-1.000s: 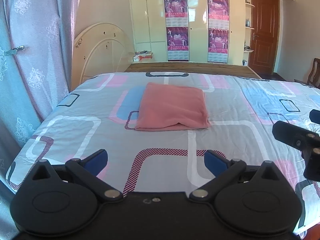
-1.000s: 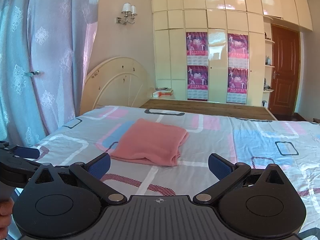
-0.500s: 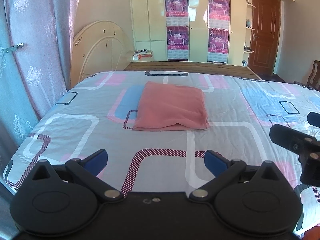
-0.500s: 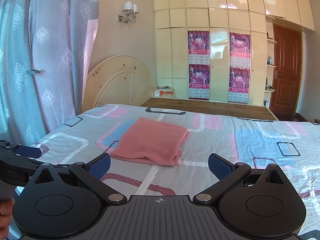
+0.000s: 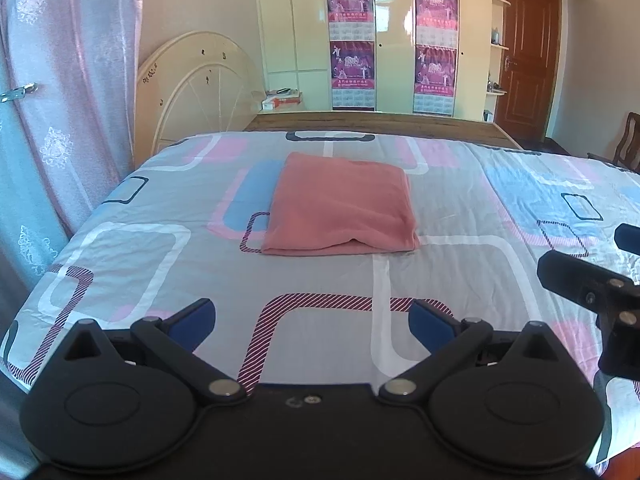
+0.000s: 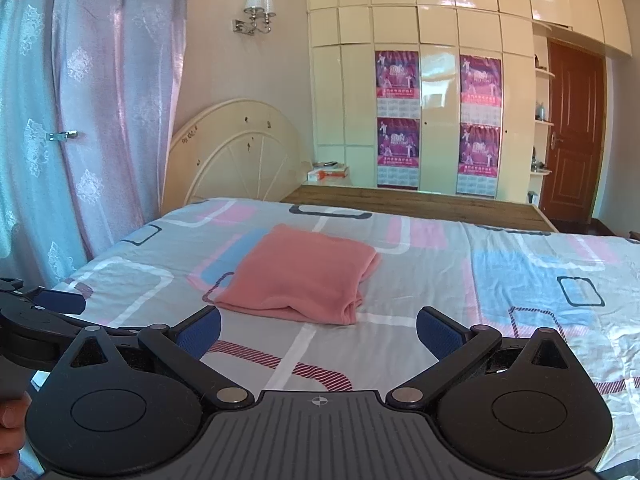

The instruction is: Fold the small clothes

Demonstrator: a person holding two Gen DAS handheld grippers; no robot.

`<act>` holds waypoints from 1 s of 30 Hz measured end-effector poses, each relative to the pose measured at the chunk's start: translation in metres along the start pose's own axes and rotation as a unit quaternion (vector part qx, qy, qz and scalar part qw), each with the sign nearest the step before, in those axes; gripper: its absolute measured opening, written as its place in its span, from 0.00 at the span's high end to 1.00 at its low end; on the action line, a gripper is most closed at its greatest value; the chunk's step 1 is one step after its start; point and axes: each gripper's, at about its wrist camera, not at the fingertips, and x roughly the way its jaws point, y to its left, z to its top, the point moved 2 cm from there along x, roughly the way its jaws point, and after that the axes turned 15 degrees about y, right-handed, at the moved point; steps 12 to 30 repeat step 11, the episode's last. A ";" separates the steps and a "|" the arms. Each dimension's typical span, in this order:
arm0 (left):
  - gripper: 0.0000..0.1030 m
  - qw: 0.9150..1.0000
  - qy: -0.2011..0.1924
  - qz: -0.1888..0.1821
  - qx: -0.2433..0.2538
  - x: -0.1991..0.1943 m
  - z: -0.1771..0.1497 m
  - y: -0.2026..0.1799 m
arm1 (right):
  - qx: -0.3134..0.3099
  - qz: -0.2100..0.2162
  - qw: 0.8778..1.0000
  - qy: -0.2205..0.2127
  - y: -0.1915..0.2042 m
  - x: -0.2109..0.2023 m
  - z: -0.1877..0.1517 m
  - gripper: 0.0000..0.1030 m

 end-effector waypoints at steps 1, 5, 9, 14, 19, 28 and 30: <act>0.00 1.000 0.001 -0.001 0.001 0.002 0.001 -0.001 | 0.000 -0.001 1.000 0.001 -0.001 0.002 0.000 0.00; 0.01 1.000 0.004 -0.006 0.014 0.010 0.006 -0.004 | 0.000 -0.009 1.000 0.009 -0.002 0.011 0.003 0.00; 0.01 1.000 0.003 -0.016 0.020 0.022 0.014 -0.005 | 0.001 -0.031 0.999 0.025 -0.005 0.026 0.008 0.00; 0.01 1.000 0.003 -0.023 0.014 0.030 0.020 -0.001 | 0.006 -0.042 0.999 0.032 -0.010 0.035 0.011 0.00; 0.01 1.000 0.003 -0.023 0.014 0.030 0.020 -0.001 | 0.006 -0.042 0.999 0.032 -0.010 0.035 0.011 0.00; 0.01 1.000 0.003 -0.023 0.014 0.030 0.020 -0.001 | 0.006 -0.042 0.999 0.032 -0.010 0.035 0.011 0.00; 0.01 1.000 0.003 -0.023 0.014 0.030 0.020 -0.001 | 0.006 -0.042 0.999 0.032 -0.010 0.035 0.011 0.00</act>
